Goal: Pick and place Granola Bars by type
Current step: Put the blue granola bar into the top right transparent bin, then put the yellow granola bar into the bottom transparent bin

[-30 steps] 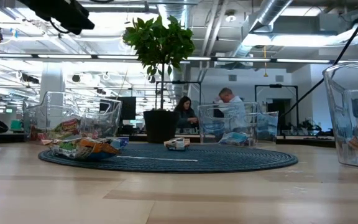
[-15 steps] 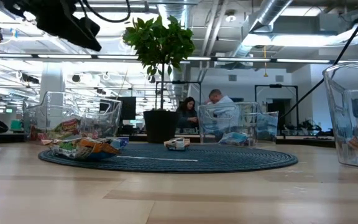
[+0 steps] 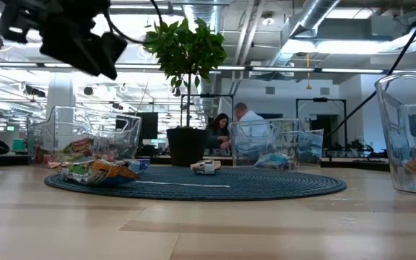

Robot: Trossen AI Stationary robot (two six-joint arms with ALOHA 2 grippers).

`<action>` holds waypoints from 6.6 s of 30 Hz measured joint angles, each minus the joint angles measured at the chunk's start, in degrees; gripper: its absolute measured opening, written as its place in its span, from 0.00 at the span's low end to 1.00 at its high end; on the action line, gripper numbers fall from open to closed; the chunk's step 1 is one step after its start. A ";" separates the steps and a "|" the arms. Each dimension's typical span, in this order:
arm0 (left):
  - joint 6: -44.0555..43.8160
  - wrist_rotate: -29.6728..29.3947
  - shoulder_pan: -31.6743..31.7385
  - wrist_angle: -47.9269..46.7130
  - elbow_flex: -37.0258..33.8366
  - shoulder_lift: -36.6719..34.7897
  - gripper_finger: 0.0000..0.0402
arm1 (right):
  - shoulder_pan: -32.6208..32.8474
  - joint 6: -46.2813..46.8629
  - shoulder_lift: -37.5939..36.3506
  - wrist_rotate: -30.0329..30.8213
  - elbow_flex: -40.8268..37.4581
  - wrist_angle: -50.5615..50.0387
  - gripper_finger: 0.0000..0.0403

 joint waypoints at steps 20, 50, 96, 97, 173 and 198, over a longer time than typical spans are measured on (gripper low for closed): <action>18.72 -18.83 -8.02 2.36 5.86 27.49 0.38 | -3.82 -8.62 0.02 18.44 1.34 0.89 0.50; 28.09 -24.93 -10.95 -0.12 12.21 42.01 0.46 | -2.97 -8.81 0.07 18.22 1.30 1.78 0.47; 25.85 -25.10 8.39 31.28 32.41 42.10 0.06 | -3.60 -13.12 0.07 18.20 1.28 4.09 0.41; 24.30 -21.51 10.06 32.71 32.44 42.10 0.06 | -3.85 -13.14 0.07 18.20 1.28 4.05 0.41; -7.77 -18.07 -21.72 8.50 -9.60 -26.12 0.44 | -38.54 -94.93 0.31 -38.09 3.05 74.90 0.39; -4.81 -27.45 -34.17 20.44 -27.26 -41.48 0.44 | -42.60 -93.56 14.16 -43.55 6.60 90.49 0.51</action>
